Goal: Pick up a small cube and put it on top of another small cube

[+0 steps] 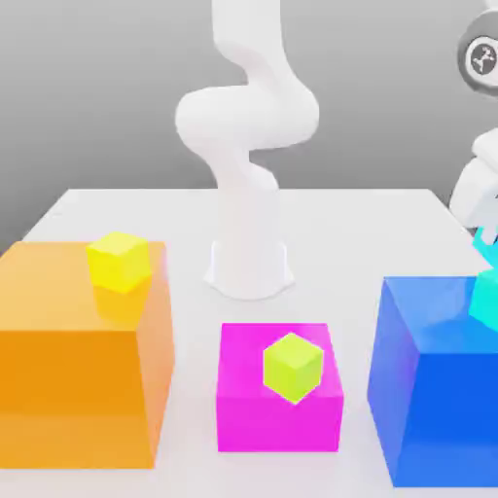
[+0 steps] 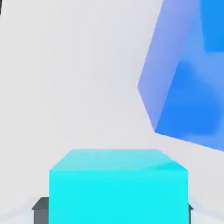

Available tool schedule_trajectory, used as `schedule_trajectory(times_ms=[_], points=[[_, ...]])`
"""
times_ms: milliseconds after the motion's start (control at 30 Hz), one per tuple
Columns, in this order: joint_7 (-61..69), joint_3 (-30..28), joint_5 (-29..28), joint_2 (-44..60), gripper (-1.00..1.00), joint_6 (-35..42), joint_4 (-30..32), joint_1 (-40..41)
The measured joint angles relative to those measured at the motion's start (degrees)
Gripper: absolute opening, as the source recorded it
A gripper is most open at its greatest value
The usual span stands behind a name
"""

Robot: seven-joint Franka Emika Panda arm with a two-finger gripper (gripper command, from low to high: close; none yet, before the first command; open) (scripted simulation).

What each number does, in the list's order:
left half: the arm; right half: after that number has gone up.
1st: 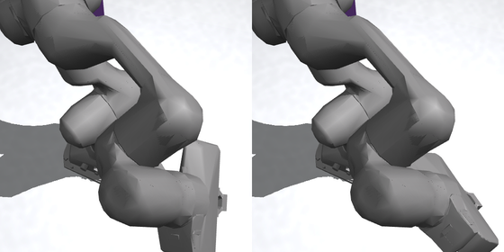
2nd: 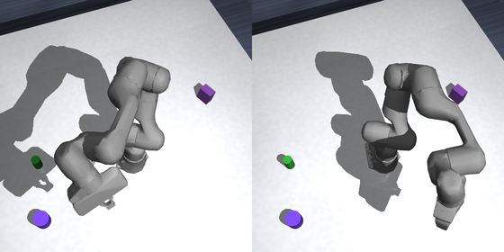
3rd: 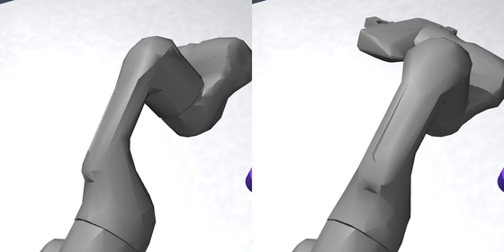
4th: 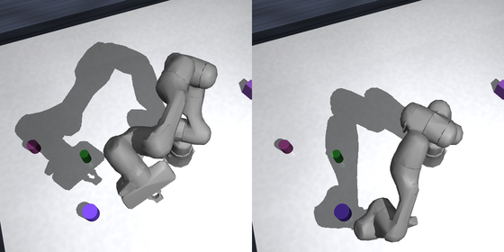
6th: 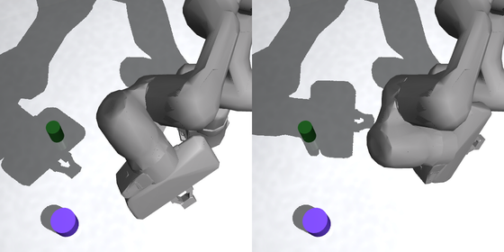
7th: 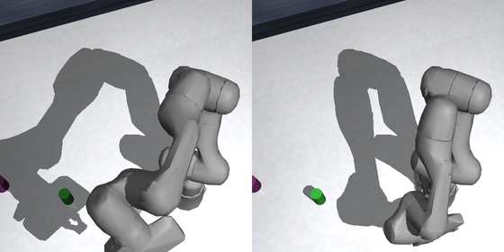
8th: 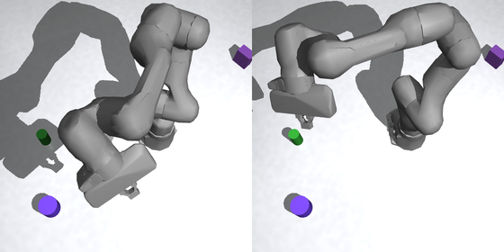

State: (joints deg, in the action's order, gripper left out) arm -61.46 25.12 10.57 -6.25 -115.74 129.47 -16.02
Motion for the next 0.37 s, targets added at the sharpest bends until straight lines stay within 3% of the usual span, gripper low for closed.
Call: schedule_trajectory(times_ms=[133,233,267,367], points=[[6.6,-2.9,-5.3,-1.6,-1.0,1.1,-5.5,3.2],[7.1,-3.4,-7.4,0.2,-1.0,-4.6,-3.2,4.0],[7.0,-3.3,-7.8,1.1,1.0,-7.0,-1.8,4.0],[7.0,-3.3,-7.8,1.1,1.0,-7.0,-1.8,4.0]])
